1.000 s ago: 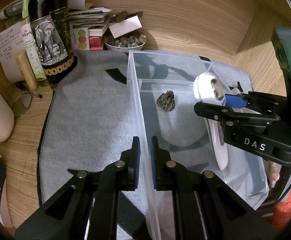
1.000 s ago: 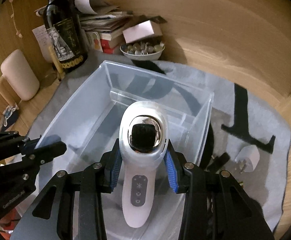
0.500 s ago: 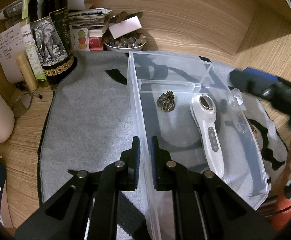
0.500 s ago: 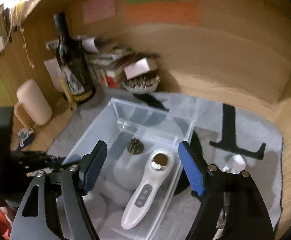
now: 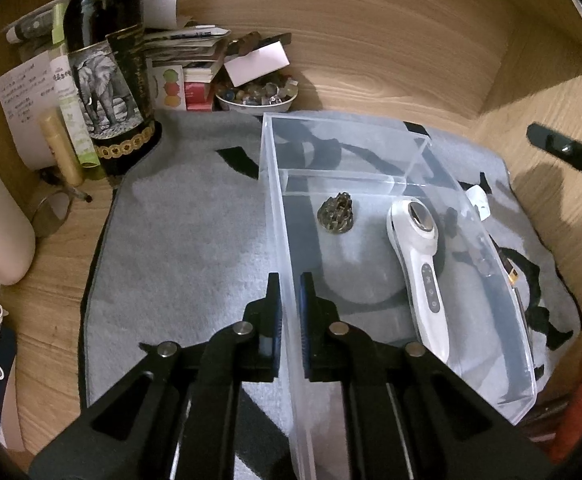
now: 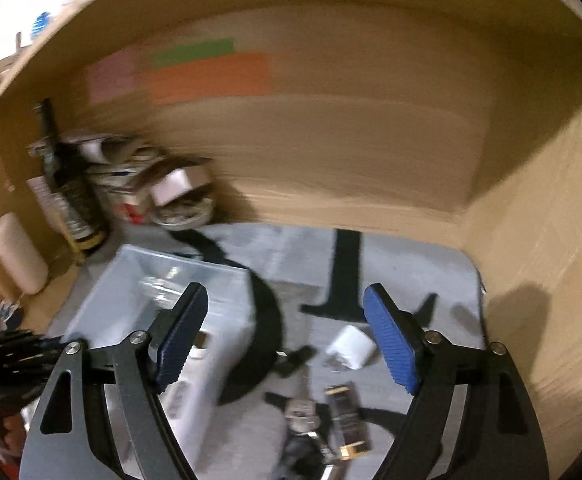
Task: Organize rigid objects
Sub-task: 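Grasp the white plug adapter on the mat with the right gripper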
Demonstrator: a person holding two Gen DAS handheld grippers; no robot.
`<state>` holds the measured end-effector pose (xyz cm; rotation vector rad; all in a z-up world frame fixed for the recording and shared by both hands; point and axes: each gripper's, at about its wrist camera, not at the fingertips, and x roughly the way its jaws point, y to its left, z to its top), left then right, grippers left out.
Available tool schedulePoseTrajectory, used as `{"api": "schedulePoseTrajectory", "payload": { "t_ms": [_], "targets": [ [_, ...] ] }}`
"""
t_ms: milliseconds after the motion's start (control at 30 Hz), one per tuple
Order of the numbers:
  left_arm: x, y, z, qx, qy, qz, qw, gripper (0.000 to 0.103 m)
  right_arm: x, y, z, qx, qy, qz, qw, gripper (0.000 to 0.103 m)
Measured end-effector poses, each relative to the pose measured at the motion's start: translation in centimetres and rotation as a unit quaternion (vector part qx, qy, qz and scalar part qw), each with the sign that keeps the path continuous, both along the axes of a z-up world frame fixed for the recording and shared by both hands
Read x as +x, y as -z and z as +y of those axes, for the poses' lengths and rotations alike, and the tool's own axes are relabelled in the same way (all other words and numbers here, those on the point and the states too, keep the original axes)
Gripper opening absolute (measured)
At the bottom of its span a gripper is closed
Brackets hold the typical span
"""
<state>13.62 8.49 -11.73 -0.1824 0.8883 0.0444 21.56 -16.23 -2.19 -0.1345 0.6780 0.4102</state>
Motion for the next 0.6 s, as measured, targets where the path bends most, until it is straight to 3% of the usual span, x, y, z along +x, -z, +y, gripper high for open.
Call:
{"api": "schedulePoseTrajectory", "payload": {
  "t_ms": [267,533,567,600],
  "targets": [
    [0.1,0.0,0.2,-0.013,-0.005,0.005,0.9999,0.008,5.0,5.2,-3.2,0.007,0.049,0.086,0.995,0.078],
    [0.1,0.0,0.1,-0.007,-0.005,0.005,1.0,0.008,7.5,9.4,-3.4,-0.006,0.056,0.147,0.987,0.078],
    [0.1,0.0,0.0,-0.006,-0.006,0.005,1.0,0.008,7.7,9.8,-3.4,-0.009,0.054,0.151,0.987,0.076],
    [0.1,0.0,0.0,-0.005,-0.006,0.005,1.0,0.008,7.7,10.2,-3.2,-0.012,0.049,0.153,0.987,0.063]
  ]
}}
